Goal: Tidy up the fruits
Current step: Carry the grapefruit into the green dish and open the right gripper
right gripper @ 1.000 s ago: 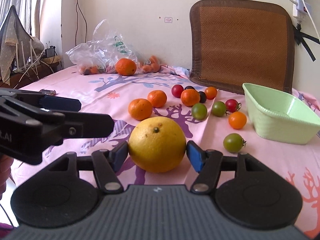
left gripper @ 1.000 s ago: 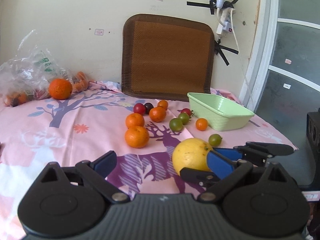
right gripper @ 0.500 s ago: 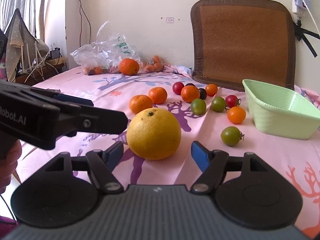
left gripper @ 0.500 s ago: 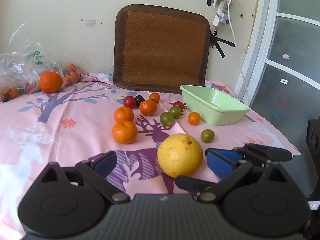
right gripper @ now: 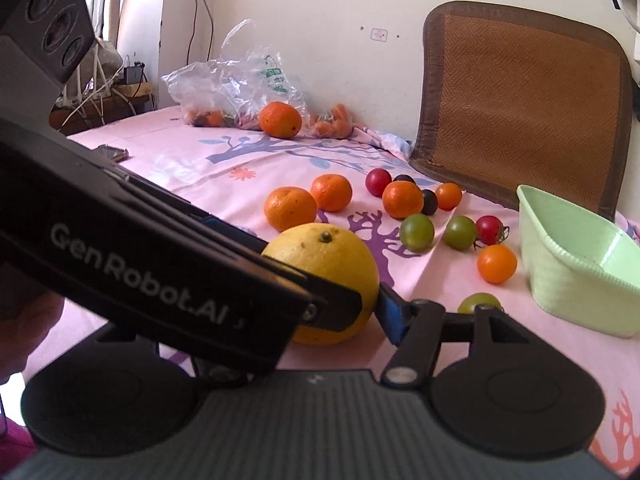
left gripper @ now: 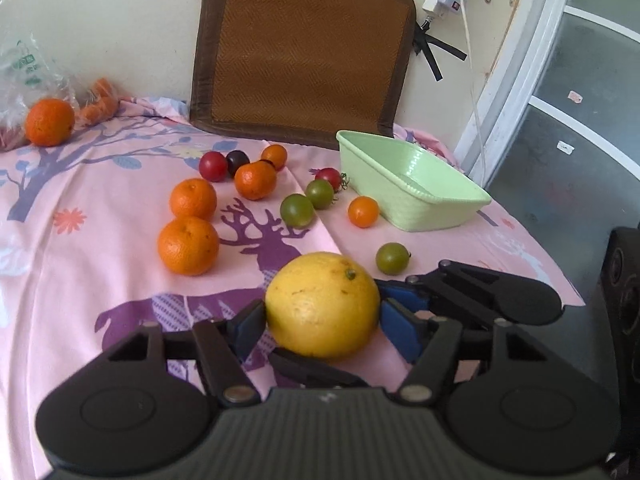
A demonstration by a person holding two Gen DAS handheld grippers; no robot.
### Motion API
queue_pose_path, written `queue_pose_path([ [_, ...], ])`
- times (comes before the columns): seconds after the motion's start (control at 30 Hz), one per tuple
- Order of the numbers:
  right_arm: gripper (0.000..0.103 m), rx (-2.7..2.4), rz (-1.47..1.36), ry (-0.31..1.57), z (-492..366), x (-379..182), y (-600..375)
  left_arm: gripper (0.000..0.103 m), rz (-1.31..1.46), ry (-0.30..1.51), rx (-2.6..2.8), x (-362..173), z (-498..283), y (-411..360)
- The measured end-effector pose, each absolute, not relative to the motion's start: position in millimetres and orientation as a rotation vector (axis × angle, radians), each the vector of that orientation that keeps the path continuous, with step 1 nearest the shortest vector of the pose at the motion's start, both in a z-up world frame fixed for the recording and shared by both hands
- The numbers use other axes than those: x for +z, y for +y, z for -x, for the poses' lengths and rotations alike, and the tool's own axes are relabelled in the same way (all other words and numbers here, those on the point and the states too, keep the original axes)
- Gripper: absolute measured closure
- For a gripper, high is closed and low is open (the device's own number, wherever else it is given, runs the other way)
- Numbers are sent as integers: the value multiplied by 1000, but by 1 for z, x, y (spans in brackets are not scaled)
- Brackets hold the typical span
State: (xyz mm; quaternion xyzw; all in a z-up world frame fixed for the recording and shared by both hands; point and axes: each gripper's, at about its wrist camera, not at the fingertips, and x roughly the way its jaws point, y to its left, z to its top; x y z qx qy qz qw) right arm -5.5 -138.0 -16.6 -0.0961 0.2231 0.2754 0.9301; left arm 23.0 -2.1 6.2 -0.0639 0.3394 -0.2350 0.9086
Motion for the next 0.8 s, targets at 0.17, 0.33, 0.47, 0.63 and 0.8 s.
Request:
queue_pose_path([
  [0.17, 37, 464, 161, 354, -8, 5, -174, 39, 73, 637, -518, 38, -42, -40],
  [0.33, 37, 299, 140, 315, -40, 23, -232, 38, 46, 566, -621, 60, -88, -108],
  [0.47, 37, 200, 141, 358, -71, 21, -269, 38, 67, 576, -695, 56, -130, -156],
  [0.63, 37, 168, 117, 448, -100, 7, -295, 38, 87, 633, -729, 35, -165, -192],
  [0.8, 37, 190, 58, 496, -112, 0, -307, 37, 100, 679, -722, 17, -180, -202],
])
